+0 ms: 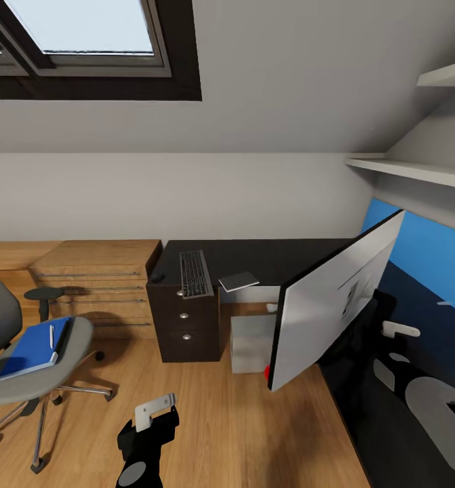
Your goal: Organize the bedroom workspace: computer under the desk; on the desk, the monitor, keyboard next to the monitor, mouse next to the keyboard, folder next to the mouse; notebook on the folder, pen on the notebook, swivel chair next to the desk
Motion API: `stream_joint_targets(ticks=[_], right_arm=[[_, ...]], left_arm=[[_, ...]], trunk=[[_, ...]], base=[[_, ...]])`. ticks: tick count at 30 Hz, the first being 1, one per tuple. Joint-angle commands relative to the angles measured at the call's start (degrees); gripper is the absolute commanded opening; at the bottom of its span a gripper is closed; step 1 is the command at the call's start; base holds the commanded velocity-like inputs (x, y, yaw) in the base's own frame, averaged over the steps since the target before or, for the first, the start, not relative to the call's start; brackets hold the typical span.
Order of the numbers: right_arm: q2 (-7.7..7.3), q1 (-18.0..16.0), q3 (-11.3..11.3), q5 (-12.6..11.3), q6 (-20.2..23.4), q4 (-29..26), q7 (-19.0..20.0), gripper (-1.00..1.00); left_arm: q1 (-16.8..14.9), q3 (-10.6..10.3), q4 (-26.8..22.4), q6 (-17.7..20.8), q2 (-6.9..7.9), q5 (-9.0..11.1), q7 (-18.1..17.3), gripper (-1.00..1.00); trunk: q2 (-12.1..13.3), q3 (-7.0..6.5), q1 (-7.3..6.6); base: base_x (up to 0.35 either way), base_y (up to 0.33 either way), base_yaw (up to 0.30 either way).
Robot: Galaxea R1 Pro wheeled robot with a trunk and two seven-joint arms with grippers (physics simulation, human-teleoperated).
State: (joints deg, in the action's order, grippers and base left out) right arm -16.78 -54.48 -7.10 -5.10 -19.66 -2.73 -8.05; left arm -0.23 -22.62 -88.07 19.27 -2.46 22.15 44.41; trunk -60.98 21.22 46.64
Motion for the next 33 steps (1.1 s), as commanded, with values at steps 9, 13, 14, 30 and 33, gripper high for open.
stream_joint_targets(ticks=[9, 13, 14, 30, 33], right_arm=[[-0.01, -0.06, 0.6, -0.35, -0.2, 0.09, 0.33, -1.0], [-0.01, -0.06, 0.62, -0.35, -0.21, 0.09, 0.34, -1.0], [-0.01, -0.06, 0.62, -0.35, -0.21, 0.09, 0.34, -1.0], [0.05, -0.05, 0.6, -0.35, -0.17, 0.09, 0.38, -1.0], [0.07, -0.05, 0.59, -0.35, -0.13, 0.09, 0.39, -1.0]], left_arm=[[-0.03, -0.05, -0.09, 0.25, 0.0, 0.26, 0.33, 1.0], [-0.03, -0.05, -0.09, 0.25, 0.0, 0.26, 0.33, 1.0], [-0.03, -0.05, -0.09, 0.25, 0.0, 0.26, 0.33, 1.0], [-0.03, -0.05, -0.09, 0.25, 0.0, 0.26, 0.33, 1.0], [-0.03, -0.05, -0.09, 0.25, 0.0, 0.26, 0.33, 1.0]], trunk=[[-0.04, 0.06, 0.01], [-0.04, 0.06, 0.01], [-0.04, 0.06, 0.01], [-0.04, 0.06, 0.01], [-0.04, 0.06, 0.01]], base=[[0.0, 0.0, 0.0], [-0.021, 0.0, 0.0], [-0.126, 0.0, 0.0], [-0.272, 0.0, 0.0], [-0.333, 0.0, 0.0]])
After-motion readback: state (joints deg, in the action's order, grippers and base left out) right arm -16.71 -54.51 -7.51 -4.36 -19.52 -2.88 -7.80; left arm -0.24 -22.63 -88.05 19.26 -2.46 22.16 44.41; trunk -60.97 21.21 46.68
